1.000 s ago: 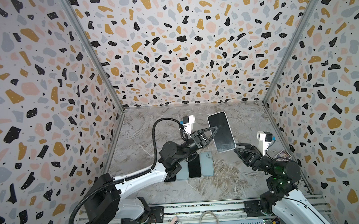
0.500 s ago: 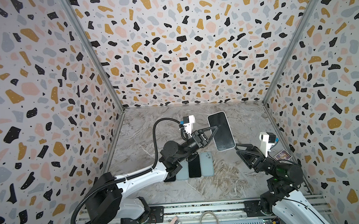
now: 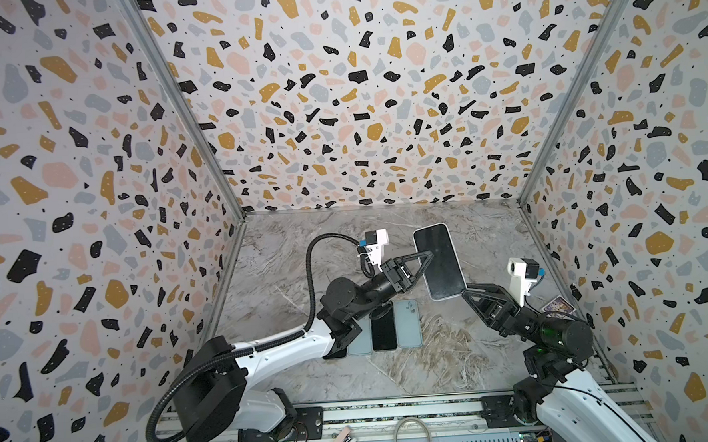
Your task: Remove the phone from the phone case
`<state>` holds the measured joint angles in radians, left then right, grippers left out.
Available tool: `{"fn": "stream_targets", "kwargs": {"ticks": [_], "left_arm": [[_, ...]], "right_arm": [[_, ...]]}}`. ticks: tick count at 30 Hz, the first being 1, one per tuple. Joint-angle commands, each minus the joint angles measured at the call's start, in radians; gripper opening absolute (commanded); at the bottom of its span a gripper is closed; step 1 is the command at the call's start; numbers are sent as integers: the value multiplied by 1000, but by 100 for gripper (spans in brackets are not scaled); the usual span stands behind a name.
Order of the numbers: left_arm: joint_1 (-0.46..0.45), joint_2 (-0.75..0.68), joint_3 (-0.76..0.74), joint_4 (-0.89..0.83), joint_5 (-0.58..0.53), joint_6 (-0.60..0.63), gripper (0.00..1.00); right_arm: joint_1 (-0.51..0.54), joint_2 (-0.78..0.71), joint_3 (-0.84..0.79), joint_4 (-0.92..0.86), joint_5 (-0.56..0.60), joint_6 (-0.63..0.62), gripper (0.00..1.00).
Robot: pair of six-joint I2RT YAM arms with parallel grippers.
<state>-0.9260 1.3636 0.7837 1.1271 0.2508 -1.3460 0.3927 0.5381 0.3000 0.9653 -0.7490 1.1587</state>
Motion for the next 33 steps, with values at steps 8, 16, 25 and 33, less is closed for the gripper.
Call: {"fn": "stream_targets", "kwargs": {"ticks": [8, 16, 25, 33], "left_arm": [[-2, -10, 28, 146, -4, -20, 0], [-14, 3, 67, 178, 16, -55, 0], [-24, -19, 61, 132, 13, -18, 0], [-24, -29, 40, 116, -13, -6, 0]], "right_arm": [[-2, -16, -13, 75, -2, 8, 23], [-2, -2, -32, 130, -14, 3, 17], [-3, 28, 24, 94, -31, -19, 16], [-4, -18, 27, 60, -16, -21, 30]]}}
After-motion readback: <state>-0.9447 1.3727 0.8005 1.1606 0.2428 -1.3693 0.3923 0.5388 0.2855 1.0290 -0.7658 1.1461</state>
